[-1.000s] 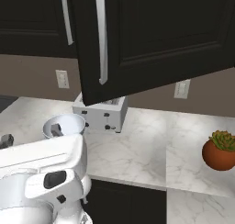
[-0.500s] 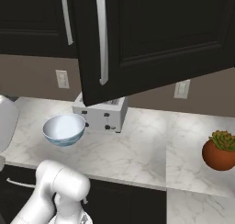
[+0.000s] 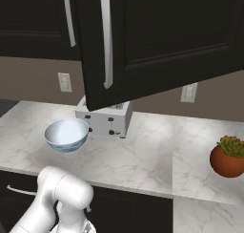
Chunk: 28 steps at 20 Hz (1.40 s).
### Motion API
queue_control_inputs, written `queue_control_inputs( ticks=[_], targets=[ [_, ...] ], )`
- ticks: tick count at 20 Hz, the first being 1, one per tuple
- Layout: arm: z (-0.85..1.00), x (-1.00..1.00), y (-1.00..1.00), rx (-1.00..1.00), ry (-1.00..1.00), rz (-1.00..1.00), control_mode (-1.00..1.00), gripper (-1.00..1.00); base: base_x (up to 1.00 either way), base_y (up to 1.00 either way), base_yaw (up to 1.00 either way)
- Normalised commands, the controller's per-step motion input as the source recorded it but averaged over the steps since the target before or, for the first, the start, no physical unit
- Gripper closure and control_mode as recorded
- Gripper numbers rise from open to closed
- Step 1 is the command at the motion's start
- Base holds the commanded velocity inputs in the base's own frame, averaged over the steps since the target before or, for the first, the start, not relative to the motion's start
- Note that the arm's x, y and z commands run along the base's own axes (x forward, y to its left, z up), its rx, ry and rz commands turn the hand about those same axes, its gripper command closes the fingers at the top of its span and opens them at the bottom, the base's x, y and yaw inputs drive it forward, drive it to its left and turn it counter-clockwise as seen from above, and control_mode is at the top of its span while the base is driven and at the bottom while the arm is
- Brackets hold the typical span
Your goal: Open the cabinet. Pick the tangerine and mango from the cabinet and place them into the bowl. Then close the cabinet.
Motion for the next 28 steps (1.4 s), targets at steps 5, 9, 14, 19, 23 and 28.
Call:
queue_control_inputs(
  ticks=[5,9,14,19,23,28],
  targets=[
    [-0.14,0.73,-0.06,0.0,0.19,-0.69,-1.0,-1.0,0.0,0.0,0.0],
    [-0.08,0.55,-0.5,0.08,0.3,-0.61,-1.0,-1.0,0.0,0.0,0.0],
    [0.0,0.29,-0.77,0.19,0.27,-0.33,-1.0,-1.0,0.0,0.0,0.0],
    [-0.14,0.1,-0.62,0.07,0.03,-0.05,-1.0,-1.0,0.0,0.0,0.0],
    [-0.25,0.25,-0.39,0.0,0.0,0.0,-1.0,-1.0,0.0,0.0,0.0],
    [-0.26,0.3,-0.47,0.0,0.0,0.0,-1.0,-1.0,0.0,0.0,0.0]
  ],
)
